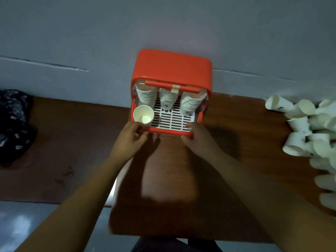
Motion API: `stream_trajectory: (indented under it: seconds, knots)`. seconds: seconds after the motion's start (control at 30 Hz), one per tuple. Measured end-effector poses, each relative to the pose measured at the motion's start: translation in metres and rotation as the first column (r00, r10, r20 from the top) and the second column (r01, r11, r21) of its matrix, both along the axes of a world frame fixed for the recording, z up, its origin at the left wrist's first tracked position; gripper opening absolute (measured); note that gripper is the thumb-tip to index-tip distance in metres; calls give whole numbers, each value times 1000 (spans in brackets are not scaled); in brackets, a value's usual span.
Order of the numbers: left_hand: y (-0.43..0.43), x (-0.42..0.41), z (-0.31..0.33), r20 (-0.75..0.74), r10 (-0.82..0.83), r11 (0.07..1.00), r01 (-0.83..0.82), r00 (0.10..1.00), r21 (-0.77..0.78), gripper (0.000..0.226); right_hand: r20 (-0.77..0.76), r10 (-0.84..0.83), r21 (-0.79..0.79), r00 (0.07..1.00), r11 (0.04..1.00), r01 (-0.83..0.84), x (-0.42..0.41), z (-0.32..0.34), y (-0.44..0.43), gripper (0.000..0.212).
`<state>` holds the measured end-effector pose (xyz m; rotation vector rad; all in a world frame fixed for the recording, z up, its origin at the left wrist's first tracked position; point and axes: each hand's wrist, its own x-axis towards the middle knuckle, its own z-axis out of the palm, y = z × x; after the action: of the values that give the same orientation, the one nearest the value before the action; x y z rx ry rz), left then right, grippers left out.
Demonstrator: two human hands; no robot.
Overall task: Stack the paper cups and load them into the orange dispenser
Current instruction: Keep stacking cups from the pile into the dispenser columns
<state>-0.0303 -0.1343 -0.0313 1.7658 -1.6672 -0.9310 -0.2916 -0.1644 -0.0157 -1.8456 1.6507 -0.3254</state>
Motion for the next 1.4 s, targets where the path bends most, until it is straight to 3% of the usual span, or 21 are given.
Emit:
stream_trajectory:
  seconds: [0.07,0.13,0.2,0.4,0.57,0.7,0.8,0.9,1.03,1.17,1.3,1.4]
  knots:
    - [6,-26,-2,-25,-170,974,172,985,145,10,-108,-21,18,994,1000,24,-49,1,9,50]
    - [4,-69,0,-30,-325,912,322,945,254,28,-197,-89,54,976,993,101,-106,8,18,52]
    - [-6,-118,9,-12,-416,880,405,909,247,41,-263,-145,91,954,980,175,-161,19,20,55]
    - [-70,-271,49,18,-577,812,571,817,121,14,-322,-291,-27,901,954,299,-286,44,-4,50]
    - [-139,-370,69,63,-467,883,462,882,81,37,-255,-373,-115,892,928,355,-368,57,-46,53]
    - [-182,-436,53,143,-457,888,444,878,115,53,-277,-371,-166,886,927,336,-428,40,-83,61]
    - [-206,-484,24,130,-433,890,400,892,220,73,-321,-365,-155,874,931,331,-467,25,-109,63]
    - [-224,-525,-3,-4,-231,896,214,973,388,88,-348,-324,-155,880,945,287,-485,11,-132,65]
    - [-237,-556,-37,-44,-54,879,69,998,472,81,-359,-259,-90,897,966,243,-493,-13,-152,69]
    - [-250,-563,-60,-61,24,891,6,998,453,91,-307,-257,-76,916,966,246,-493,-38,-158,72]
    - [-241,-564,-66,-188,74,882,23,979,471,65,-227,-281,-127,932,958,258,-489,-47,-157,64]
    - [-229,-554,-65,-284,150,892,-6,947,452,60,-160,-276,-132,948,957,257,-481,-40,-151,65]
